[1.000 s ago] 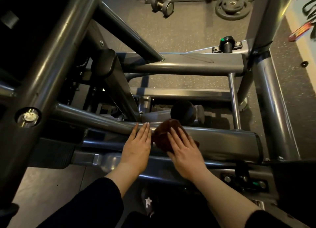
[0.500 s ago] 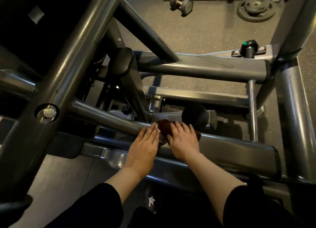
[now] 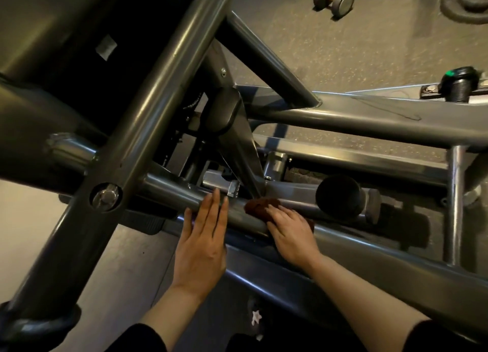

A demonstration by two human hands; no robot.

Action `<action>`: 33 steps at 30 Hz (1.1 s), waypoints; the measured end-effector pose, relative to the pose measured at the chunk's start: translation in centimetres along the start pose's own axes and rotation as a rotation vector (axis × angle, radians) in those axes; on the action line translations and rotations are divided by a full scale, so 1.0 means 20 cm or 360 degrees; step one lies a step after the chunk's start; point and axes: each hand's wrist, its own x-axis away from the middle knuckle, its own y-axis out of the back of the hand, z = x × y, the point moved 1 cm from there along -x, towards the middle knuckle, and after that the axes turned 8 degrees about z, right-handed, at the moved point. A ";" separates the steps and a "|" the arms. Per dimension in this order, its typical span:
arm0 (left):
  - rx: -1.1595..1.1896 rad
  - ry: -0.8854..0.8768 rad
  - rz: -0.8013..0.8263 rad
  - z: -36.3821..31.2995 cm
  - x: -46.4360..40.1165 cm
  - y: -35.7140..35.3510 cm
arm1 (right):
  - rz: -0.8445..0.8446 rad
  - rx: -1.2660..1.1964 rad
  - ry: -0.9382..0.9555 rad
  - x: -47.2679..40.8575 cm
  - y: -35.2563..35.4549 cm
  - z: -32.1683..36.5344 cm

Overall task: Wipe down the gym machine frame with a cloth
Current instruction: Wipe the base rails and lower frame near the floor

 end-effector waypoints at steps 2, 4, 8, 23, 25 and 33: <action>-0.0019 0.0047 0.0006 -0.02 0.00 -0.02 | 0.0222 -0.0033 0.0032 -0.12 0.06 0.04; -0.0054 0.0077 0.0012 -0.03 -0.01 -0.03 | 0.0435 -0.0157 0.0060 -0.21 0.10 0.10; -0.0085 0.0151 0.0029 -0.05 -0.01 -0.02 | 0.0676 -0.0228 0.0213 -0.31 0.10 0.21; -0.0152 0.0536 0.0009 -0.20 -0.06 -0.07 | 0.0955 -0.0202 0.0537 -0.58 0.04 0.22; -0.0171 0.0500 -0.0025 -0.20 -0.05 -0.08 | 0.1015 -0.0192 0.0550 -0.67 0.00 0.29; -0.0137 0.0518 0.0039 -0.20 -0.06 -0.08 | 0.0819 -0.0176 0.0408 -0.48 0.06 0.19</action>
